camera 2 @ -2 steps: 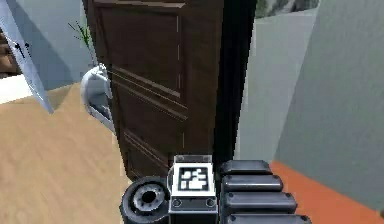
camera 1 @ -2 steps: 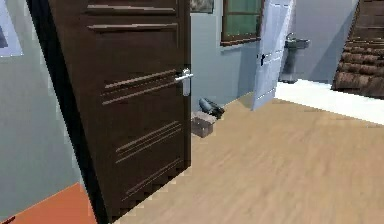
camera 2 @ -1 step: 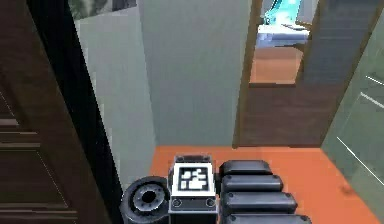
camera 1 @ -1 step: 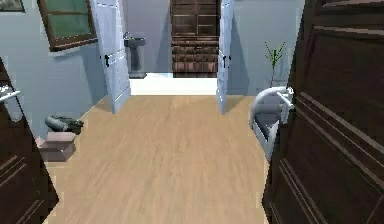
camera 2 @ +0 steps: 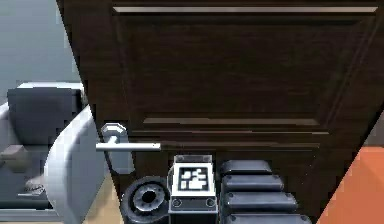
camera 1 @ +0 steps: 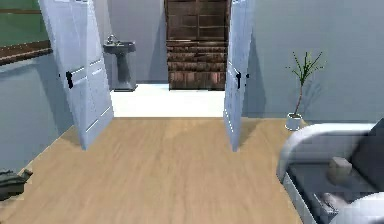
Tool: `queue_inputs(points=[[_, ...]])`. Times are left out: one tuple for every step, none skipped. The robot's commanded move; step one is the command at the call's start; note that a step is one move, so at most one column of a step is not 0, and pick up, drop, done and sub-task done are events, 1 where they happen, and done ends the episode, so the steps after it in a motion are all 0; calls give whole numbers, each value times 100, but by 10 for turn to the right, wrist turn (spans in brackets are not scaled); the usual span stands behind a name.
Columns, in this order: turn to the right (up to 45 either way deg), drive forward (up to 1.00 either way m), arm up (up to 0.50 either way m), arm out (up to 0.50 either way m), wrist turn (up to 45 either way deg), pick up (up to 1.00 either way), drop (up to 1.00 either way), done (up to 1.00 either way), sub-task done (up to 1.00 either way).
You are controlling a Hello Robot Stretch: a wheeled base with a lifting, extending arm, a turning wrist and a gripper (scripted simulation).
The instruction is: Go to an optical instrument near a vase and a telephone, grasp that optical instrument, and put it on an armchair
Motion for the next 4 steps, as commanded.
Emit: queue_inputs(points=[[0, 100, 0, 0, 0, 0, 0, 0, 0], [180, 0, 0, 0, 0, 0, 0, 0, 0], [0, 5, 0, 0, 0, 0, 0, 0, 0], [450, 0, 0, 0, 0, 0, 0, 0, 0]])
